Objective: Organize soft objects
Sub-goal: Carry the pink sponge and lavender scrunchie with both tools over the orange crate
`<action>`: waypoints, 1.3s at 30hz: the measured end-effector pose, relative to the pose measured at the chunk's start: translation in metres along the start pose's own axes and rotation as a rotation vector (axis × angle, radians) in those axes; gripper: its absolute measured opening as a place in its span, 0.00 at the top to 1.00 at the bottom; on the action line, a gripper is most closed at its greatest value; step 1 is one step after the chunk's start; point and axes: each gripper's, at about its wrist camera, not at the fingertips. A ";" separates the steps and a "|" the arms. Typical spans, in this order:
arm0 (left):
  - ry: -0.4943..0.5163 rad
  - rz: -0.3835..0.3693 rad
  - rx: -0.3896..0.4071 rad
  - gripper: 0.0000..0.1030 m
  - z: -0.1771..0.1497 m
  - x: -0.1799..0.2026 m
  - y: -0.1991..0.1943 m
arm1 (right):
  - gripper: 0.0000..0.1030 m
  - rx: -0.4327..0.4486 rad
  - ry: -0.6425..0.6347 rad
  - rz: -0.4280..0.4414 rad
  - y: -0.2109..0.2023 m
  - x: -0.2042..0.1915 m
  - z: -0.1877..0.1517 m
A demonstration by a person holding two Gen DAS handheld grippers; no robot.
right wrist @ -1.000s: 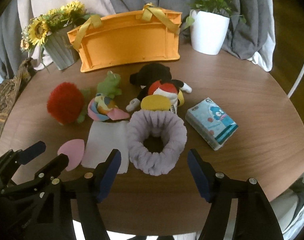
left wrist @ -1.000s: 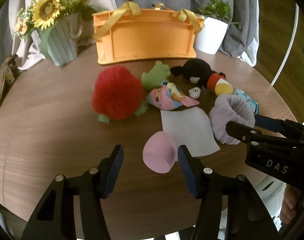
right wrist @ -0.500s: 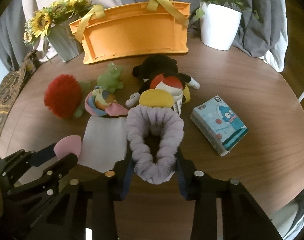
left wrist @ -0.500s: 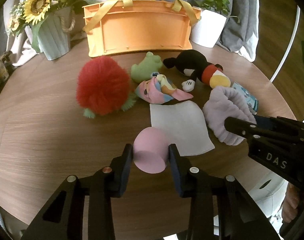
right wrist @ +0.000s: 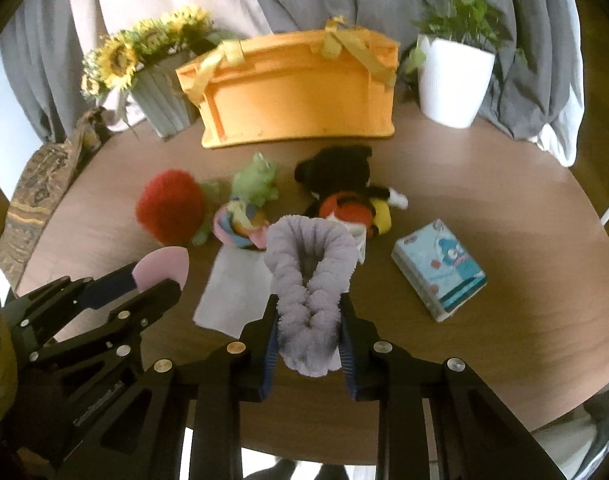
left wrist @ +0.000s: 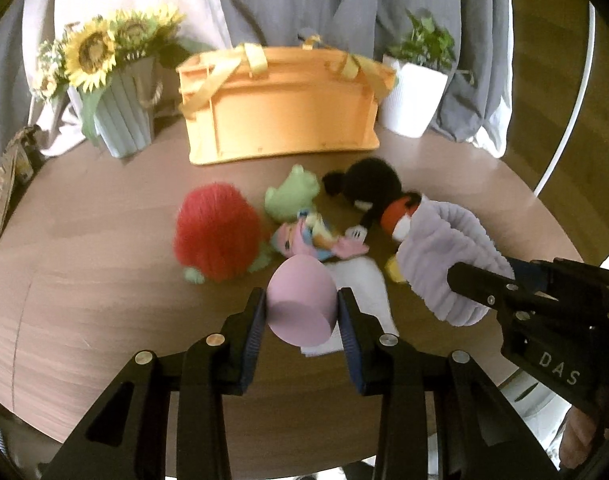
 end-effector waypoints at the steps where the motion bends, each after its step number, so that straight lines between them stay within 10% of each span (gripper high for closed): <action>1: -0.003 0.003 0.012 0.66 0.003 0.001 -0.003 | 0.74 0.008 -0.001 0.003 -0.002 0.001 0.002; 39: 0.007 0.130 0.365 0.66 0.155 -0.013 -0.047 | 0.74 0.373 0.026 0.112 -0.038 0.012 0.149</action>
Point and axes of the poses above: each gripper's, at about its wrist camera, not at the fingertips, and y roughly the way its jaws point, x to its right, z to its top, and after that the axes turned 4 degrees about -z, right-handed
